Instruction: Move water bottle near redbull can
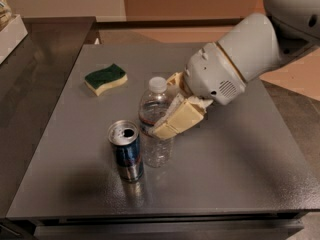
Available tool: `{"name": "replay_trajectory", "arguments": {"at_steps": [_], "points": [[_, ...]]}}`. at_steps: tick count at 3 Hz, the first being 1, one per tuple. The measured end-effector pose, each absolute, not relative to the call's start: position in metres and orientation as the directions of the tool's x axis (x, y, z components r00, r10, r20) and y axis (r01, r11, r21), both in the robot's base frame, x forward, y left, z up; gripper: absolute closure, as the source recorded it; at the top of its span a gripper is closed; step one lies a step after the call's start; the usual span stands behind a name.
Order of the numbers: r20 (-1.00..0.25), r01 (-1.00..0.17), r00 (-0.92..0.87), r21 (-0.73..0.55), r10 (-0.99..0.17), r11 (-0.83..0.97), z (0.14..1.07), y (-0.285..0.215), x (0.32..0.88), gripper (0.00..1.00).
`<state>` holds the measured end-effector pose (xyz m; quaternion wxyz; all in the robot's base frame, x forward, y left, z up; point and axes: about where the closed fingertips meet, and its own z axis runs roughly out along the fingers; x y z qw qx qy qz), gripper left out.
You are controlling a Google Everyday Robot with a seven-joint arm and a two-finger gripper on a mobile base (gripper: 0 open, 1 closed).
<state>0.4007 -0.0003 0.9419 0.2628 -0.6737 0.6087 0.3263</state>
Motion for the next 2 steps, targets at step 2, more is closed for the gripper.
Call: {"name": "replay_trajectory", "arguments": {"at_steps": [2], "points": [[-0.752, -0.993, 0.034, 0.051, -0.659, -0.108, 0.9335, 0.0019, 0.4013, 0.00]]}}
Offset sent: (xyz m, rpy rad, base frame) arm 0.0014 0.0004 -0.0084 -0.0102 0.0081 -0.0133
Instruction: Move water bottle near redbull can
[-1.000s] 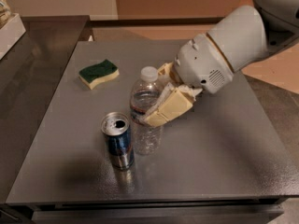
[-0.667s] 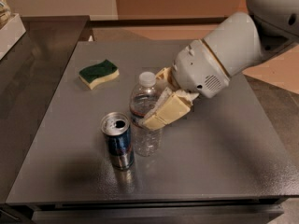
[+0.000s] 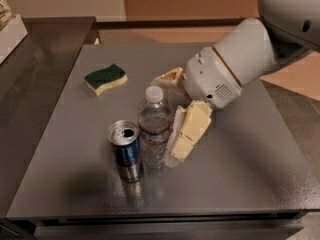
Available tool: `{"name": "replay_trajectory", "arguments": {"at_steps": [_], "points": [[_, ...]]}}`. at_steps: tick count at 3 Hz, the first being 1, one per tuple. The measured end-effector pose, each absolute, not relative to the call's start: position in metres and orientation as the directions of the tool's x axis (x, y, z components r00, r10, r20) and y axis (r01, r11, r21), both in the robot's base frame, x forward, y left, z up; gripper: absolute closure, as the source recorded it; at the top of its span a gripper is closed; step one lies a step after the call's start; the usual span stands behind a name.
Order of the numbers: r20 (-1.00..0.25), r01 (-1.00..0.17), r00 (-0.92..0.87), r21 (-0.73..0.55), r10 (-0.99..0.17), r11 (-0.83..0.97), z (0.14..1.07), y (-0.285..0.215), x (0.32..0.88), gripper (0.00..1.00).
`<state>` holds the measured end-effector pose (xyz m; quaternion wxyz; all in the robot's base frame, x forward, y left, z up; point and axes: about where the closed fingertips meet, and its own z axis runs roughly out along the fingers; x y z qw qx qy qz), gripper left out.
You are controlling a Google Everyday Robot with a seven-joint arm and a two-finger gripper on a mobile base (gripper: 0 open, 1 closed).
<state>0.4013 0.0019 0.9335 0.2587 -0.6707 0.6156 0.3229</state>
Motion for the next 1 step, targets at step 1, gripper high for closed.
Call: {"name": "replay_trajectory", "arguments": {"at_steps": [1], "points": [[-0.752, -0.993, 0.034, 0.050, -0.659, -0.108, 0.9335, 0.0020, 0.4012, 0.00]]}}
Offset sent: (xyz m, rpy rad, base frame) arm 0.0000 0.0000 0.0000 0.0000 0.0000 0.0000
